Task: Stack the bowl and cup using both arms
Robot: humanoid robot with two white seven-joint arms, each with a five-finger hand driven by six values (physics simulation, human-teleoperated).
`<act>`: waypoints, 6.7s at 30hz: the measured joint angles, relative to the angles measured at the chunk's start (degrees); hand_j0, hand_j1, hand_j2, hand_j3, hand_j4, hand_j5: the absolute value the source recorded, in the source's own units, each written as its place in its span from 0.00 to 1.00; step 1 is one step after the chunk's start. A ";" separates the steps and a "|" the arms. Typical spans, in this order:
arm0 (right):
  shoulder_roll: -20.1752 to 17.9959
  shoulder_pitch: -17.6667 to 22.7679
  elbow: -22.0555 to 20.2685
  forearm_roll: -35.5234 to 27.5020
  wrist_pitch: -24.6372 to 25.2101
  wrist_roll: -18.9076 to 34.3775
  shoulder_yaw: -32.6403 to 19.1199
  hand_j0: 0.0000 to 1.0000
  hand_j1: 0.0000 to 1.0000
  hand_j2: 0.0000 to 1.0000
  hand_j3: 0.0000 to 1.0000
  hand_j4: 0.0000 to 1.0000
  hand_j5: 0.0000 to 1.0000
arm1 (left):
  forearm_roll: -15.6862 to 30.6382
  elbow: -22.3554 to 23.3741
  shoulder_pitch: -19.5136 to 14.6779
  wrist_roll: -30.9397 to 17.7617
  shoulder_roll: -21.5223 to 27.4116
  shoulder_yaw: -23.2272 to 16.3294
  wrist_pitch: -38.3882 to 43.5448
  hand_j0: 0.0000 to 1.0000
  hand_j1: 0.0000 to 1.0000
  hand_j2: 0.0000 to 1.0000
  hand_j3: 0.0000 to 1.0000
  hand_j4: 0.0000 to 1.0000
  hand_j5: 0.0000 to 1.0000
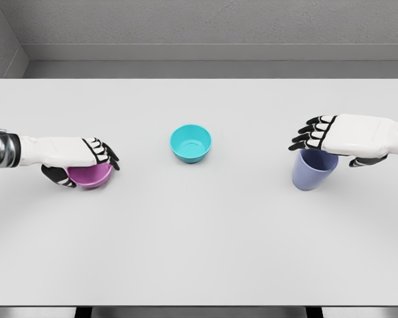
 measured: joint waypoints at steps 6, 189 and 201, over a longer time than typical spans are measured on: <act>0.10 0.00 0.05 0.59 0.00 0.00 0.01 1.00 1.00 1.00 1.00 1.00 1.00 | -0.04 -0.02 -2.90 0.02 -2.27 0.00 -0.01 0.49 0.49 0.49 0.49 0.49 0.49; 16.55 -4.75 13.00 4.31 -0.03 0.00 -5.85 0.72 0.72 0.72 0.72 0.72 0.72 | 9.64 12.81 -4.92 -1.24 -10.08 7.06 0.03 1.00 1.00 1.00 1.00 1.00 1.00; 17.50 -5.27 13.24 4.19 -0.04 0.01 -6.64 0.70 0.70 0.70 0.70 0.70 0.70 | 9.64 12.81 -4.83 -1.24 -10.07 7.07 0.03 1.00 1.00 1.00 1.00 1.00 1.00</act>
